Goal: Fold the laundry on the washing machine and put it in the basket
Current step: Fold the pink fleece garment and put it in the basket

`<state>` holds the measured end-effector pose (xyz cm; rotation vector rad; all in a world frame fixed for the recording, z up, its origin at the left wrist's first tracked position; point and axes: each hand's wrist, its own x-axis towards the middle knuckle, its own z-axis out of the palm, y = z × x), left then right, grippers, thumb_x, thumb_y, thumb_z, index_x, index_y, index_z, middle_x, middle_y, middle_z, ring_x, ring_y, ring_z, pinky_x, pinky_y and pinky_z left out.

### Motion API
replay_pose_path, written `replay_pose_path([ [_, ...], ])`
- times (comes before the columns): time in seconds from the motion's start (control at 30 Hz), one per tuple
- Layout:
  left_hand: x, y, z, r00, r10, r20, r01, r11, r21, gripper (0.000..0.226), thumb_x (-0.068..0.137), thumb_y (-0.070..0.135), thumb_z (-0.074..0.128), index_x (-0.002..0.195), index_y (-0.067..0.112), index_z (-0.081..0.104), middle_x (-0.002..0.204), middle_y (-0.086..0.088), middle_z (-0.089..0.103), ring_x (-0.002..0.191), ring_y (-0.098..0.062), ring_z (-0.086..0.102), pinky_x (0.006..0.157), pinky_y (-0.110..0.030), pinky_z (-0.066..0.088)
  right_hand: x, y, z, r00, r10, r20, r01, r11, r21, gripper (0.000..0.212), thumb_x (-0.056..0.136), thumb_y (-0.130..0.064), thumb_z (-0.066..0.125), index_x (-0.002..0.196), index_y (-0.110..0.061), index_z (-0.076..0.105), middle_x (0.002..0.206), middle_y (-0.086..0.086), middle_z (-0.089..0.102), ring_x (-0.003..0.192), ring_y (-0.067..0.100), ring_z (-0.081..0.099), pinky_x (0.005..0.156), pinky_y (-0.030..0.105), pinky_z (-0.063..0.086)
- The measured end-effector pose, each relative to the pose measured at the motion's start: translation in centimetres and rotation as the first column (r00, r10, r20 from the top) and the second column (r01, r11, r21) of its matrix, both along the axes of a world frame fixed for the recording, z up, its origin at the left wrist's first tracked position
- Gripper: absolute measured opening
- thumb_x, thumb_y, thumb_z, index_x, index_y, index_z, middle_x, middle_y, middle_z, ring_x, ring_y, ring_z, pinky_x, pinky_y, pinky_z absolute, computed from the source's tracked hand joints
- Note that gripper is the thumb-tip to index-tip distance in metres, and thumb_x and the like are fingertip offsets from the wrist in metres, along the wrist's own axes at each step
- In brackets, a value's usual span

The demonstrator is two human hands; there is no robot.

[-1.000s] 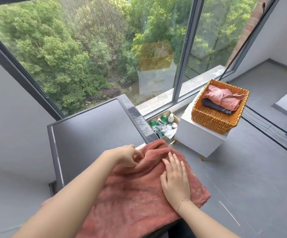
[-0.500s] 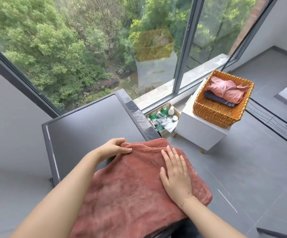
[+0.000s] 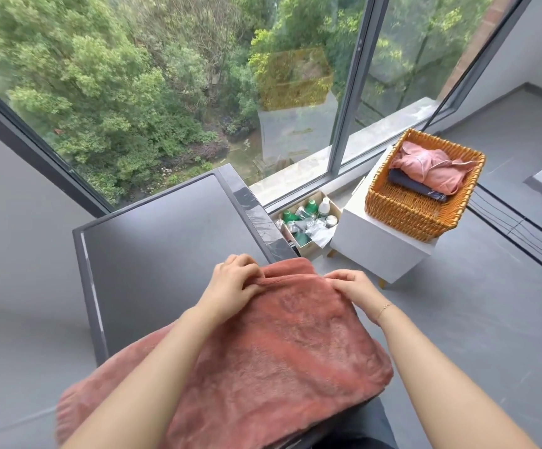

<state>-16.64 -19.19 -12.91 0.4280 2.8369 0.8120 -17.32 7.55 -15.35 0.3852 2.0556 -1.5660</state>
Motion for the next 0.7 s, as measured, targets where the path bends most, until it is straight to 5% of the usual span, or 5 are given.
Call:
replay_pose_path([
  [0.2, -0.5, -0.7, 2.4, 0.953, -0.054, 0.299, -0.006, 0.981, 0.196, 0.022, 0.084, 0.009, 0.049, 0.084, 0.031, 0.047, 0.074, 0.012, 0.059, 0.072, -0.013, 0.049, 0.071, -0.026, 0.041, -2.4, 1.5, 2.3, 0.983, 0.115, -0.144, -0.123, 0.991, -0.049, 0.015, 0.093, -0.016, 0.06, 0.08, -0.015, 0.068, 0.076, -0.004, 0.063, 0.074, 0.007, 0.057, 0.072, 0.017, 0.046],
  [0.33, -2.5, -0.8, 2.2, 0.954, 0.144, 0.262, -0.128, 0.989, -0.076, 0.007, 0.096, 0.026, 0.047, 0.095, 0.031, 0.043, 0.088, 0.013, 0.067, 0.088, -0.017, 0.055, 0.083, -0.028, 0.032, -5.7, 0.3, 0.3, 0.95, 0.236, -0.203, -0.191, 0.957, 0.218, 0.012, 0.091, -0.027, 0.059, 0.084, -0.025, 0.068, 0.087, -0.007, 0.068, 0.088, 0.01, 0.061, 0.089, 0.028, 0.046],
  [0.43, -2.5, 0.3, 0.9, 0.974, 0.15, 0.167, -0.079, 0.926, -0.37, 0.022, 0.102, 0.035, 0.032, 0.117, 0.029, 0.046, 0.103, 0.0, 0.066, 0.108, -0.019, 0.052, 0.098, -0.032, 0.018, -6.1, -0.7, -2.8, 0.933, 0.358, -0.024, -0.311, 0.84, 0.445, 0.02, 0.094, -0.037, 0.052, 0.102, -0.027, 0.067, 0.109, -0.004, 0.066, 0.106, 0.015, 0.057, 0.102, 0.036, 0.039],
  [0.57, -2.3, 0.9, 0.1, 0.975, 0.197, 0.098, -0.134, 0.884, -0.447, 0.039, 0.101, 0.046, 0.014, 0.123, 0.035, 0.043, 0.112, 0.008, 0.063, 0.114, -0.016, 0.047, 0.108, -0.041, 0.015, -3.0, 0.7, -4.5, 1.0, 0.004, 0.005, -0.005, 0.971, 0.239, 0.019, 0.094, -0.022, 0.052, 0.103, -0.013, 0.067, 0.104, 0.001, 0.065, 0.098, 0.015, 0.057, 0.087, 0.028, 0.043],
  [0.7, -1.0, 3.5, 0.3, 0.976, 0.216, -0.013, -0.195, 0.853, -0.484, 0.047, 0.101, 0.032, 0.033, 0.147, 0.03, 0.024, 0.137, 0.002, 0.038, 0.132, -0.019, 0.028, 0.116, -0.05, 0.003, 1.7, 4.2, -6.1, 0.927, -0.335, 0.166, 0.277, 0.914, 0.298, 0.02, 0.081, -0.027, 0.051, 0.078, -0.01, 0.06, 0.067, 0.003, 0.057, 0.062, 0.022, 0.054, 0.055, 0.026, 0.04],
])
